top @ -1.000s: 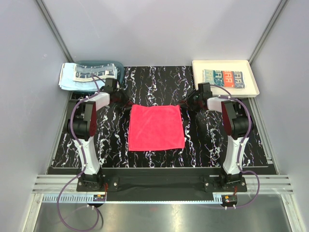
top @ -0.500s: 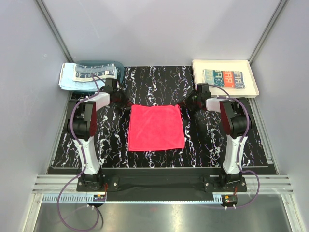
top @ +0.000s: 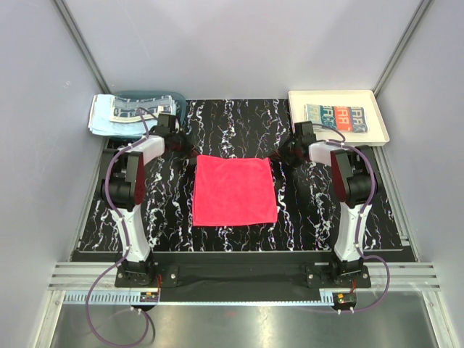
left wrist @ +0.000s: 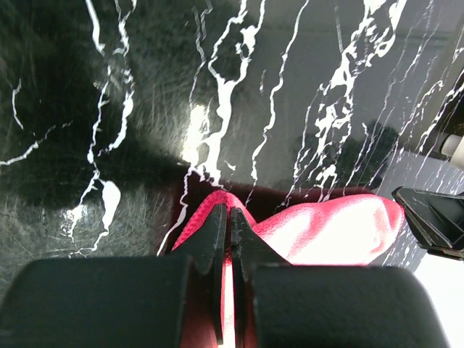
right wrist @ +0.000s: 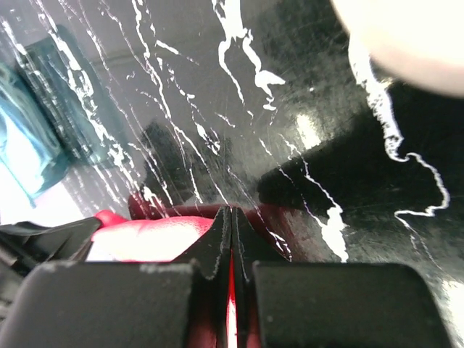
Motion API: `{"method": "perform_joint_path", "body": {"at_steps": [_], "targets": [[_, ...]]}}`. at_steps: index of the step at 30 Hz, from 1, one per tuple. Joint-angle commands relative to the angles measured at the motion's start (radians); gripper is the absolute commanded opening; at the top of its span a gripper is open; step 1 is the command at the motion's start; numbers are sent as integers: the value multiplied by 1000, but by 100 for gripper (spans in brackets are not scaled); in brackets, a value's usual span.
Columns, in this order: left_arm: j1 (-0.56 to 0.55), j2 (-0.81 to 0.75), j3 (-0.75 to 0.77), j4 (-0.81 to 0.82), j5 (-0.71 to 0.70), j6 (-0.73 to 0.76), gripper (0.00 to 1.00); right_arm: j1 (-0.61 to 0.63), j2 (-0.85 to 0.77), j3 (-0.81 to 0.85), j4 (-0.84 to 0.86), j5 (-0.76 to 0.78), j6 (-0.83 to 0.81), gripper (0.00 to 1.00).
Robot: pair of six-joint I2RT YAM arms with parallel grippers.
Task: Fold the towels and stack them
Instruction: Fold the towel
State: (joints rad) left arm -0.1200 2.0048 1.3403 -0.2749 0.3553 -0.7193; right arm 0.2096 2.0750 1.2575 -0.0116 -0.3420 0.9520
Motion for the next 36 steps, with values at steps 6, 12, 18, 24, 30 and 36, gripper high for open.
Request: {"method": "perform_joint_path", "body": {"at_steps": [6, 12, 18, 24, 30, 36], "targets": [[5, -15, 56, -1, -13, 35, 0, 8, -70, 83, -126, 77, -79, 25], [6, -11, 45, 9, -12, 32, 0, 8, -87, 22, -100, 80, -49, 38], [6, -11, 46, 8, -15, 31, 0, 10, -90, -26, -47, 40, 4, 40], [5, -9, 45, 9, -18, 34, 0, 11, -119, -46, -36, 47, 19, 40], [5, -3, 43, 13, -19, 31, 0, 11, -144, -64, -34, 52, 27, 40], [6, 0, 43, 16, -19, 31, 0, 14, -147, -69, -22, 46, 44, 40]]}}
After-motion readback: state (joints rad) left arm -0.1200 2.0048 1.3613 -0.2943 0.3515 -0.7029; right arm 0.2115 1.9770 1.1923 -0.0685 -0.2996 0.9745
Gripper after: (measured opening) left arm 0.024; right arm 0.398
